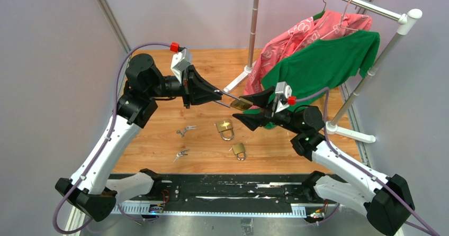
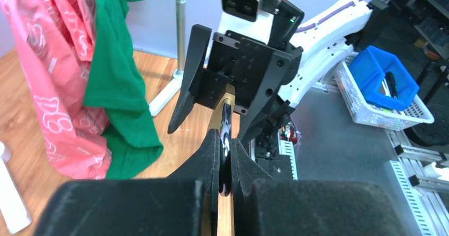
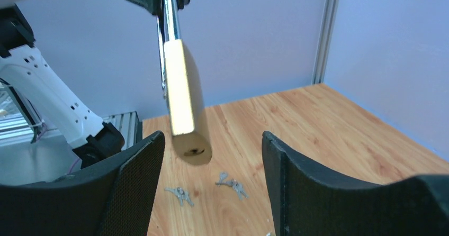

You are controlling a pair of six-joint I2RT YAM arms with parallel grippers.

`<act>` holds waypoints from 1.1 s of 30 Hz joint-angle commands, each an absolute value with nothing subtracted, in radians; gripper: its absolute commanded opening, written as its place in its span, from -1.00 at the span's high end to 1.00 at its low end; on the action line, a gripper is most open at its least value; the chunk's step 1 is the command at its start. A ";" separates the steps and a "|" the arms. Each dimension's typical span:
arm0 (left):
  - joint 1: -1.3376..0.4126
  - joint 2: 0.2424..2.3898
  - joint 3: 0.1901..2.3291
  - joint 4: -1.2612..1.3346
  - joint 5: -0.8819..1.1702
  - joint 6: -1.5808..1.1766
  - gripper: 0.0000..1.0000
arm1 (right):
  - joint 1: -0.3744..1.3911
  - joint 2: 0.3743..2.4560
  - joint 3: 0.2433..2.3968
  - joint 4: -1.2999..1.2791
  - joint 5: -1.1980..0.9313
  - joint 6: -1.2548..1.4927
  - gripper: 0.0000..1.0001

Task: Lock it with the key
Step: Lock the lock.

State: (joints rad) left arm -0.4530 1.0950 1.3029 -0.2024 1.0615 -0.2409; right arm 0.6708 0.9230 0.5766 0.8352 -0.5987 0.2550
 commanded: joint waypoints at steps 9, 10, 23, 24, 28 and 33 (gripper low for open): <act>-0.466 1.051 1.261 -0.008 1.089 -0.286 1.00 | 0.654 0.874 0.647 0.866 -0.674 0.271 0.20; -0.466 1.049 1.261 -0.005 1.087 -0.283 1.00 | 0.653 0.868 0.658 0.824 -0.676 0.256 0.37; -0.480 1.052 1.254 0.077 1.093 -0.320 1.00 | 0.653 0.910 0.728 0.680 -0.736 0.264 0.33; -0.480 1.051 1.251 0.084 1.097 -0.322 1.00 | 0.653 0.904 0.724 0.683 -0.727 0.264 0.32; -0.480 1.052 1.248 0.089 1.106 -0.324 1.00 | 0.653 0.877 0.717 0.684 -0.704 0.262 0.51; -0.481 1.045 1.220 0.089 1.112 -0.298 1.00 | 0.650 0.850 0.713 0.692 -0.731 0.251 1.00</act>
